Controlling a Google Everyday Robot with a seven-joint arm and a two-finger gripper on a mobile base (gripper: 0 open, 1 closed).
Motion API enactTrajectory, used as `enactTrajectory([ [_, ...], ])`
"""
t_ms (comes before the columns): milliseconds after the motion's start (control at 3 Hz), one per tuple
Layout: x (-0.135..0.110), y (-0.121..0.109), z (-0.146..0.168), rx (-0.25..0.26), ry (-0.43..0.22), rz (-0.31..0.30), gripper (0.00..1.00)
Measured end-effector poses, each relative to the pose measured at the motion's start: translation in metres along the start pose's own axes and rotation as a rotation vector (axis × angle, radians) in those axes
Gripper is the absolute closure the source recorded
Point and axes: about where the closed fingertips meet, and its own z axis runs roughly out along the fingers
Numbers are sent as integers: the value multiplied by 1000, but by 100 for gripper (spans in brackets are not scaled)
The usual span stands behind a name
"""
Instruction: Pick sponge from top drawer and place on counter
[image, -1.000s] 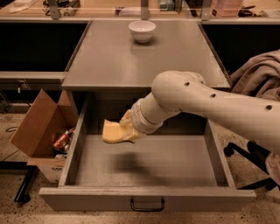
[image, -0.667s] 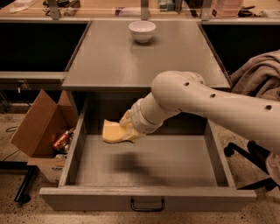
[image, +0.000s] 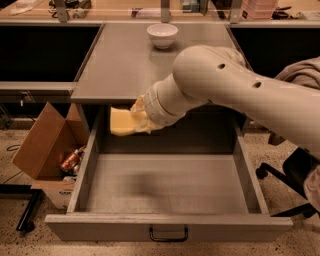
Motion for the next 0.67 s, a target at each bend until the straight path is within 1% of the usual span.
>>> enactTrajectory([
  [333, -1, -44, -11, 67, -1, -47, 100],
  [667, 6, -84, -8, 119, -35, -48, 100],
])
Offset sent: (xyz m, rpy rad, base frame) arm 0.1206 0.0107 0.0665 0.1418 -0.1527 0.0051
